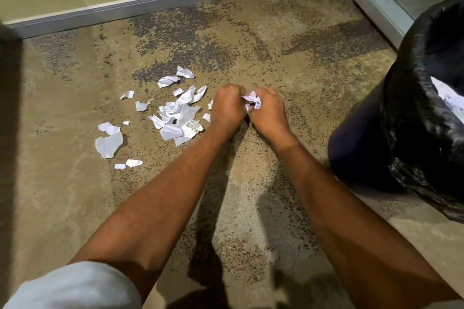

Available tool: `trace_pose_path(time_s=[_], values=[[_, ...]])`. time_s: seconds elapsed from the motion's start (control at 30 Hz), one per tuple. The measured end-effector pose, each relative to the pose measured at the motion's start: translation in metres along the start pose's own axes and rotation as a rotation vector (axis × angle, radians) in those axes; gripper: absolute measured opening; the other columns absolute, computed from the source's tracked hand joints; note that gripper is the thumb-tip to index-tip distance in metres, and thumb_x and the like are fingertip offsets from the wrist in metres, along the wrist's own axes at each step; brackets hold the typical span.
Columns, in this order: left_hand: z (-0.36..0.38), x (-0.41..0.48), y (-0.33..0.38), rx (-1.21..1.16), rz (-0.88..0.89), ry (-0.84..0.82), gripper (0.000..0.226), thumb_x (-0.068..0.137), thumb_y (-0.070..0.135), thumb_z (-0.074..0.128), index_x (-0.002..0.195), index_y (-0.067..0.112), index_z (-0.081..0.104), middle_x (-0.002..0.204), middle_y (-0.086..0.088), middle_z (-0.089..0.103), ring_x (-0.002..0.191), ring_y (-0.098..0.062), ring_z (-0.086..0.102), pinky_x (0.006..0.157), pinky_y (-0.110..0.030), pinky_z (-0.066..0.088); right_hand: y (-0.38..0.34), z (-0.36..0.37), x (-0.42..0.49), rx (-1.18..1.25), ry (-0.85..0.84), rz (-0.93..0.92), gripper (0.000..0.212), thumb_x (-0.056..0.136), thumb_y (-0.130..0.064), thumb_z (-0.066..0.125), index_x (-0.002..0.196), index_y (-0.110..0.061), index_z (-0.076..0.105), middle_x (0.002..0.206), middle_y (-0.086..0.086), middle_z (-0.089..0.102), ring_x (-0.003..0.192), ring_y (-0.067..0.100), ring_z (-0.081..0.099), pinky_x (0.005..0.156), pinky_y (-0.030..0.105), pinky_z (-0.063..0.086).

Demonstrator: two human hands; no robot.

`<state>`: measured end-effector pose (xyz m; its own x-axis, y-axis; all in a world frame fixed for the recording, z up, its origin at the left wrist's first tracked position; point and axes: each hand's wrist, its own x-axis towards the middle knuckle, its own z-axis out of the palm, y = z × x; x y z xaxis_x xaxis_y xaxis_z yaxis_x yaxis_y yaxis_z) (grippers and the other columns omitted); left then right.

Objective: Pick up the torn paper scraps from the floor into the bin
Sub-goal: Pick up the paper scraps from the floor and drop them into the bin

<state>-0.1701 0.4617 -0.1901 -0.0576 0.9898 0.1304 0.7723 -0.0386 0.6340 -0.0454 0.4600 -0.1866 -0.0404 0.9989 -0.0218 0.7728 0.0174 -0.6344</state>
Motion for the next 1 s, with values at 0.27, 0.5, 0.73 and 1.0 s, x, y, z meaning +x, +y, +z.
trace_pose_path(time_s=[0.27,0.5,0.73,1.0], values=[[-0.016,-0.028,0.004,-0.117,-0.218,-0.020,0.027,0.087,-0.008,0.060,0.073,0.012,0.070,0.059,0.007,0.057,0.055,-0.009,0.050,0.047,-0.015,0.036,-0.023,0.008,-0.024,0.475,-0.009,0.451,0.020,0.085,-0.014,0.073,0.086,-0.033,0.077,0.077,-0.007,0.078,0.076,0.021,0.078,0.065,0.047,0.067],[-0.033,-0.068,0.013,-0.392,-0.398,-0.074,0.013,0.089,-0.001,0.074,0.091,0.009,0.083,0.071,0.002,0.075,0.060,-0.011,0.067,0.054,-0.021,0.053,-0.035,-0.015,-0.066,0.840,-0.097,0.586,0.048,0.084,0.025,0.059,0.094,-0.019,0.076,0.084,0.004,0.080,0.070,0.015,0.075,0.063,0.025,0.063],[-0.060,-0.097,0.039,-0.423,-0.434,-0.036,0.014,0.091,0.006,0.076,0.087,0.018,0.081,0.070,0.000,0.077,0.074,-0.025,0.078,0.069,-0.039,0.064,-0.054,-0.041,-0.097,0.863,-0.119,0.587,0.044,0.085,0.020,0.062,0.108,-0.014,0.079,0.091,0.011,0.082,0.068,0.016,0.074,0.061,0.027,0.058],[-0.130,-0.093,0.106,-0.488,-0.322,0.015,0.013,0.088,0.008,0.075,0.088,0.019,0.083,0.061,-0.002,0.075,0.051,-0.008,0.064,0.056,-0.023,0.044,-0.106,-0.119,-0.113,0.969,-0.037,0.395,0.046,0.082,0.025,0.055,0.098,-0.011,0.079,0.093,0.012,0.081,0.078,0.023,0.077,0.062,0.027,0.062]])
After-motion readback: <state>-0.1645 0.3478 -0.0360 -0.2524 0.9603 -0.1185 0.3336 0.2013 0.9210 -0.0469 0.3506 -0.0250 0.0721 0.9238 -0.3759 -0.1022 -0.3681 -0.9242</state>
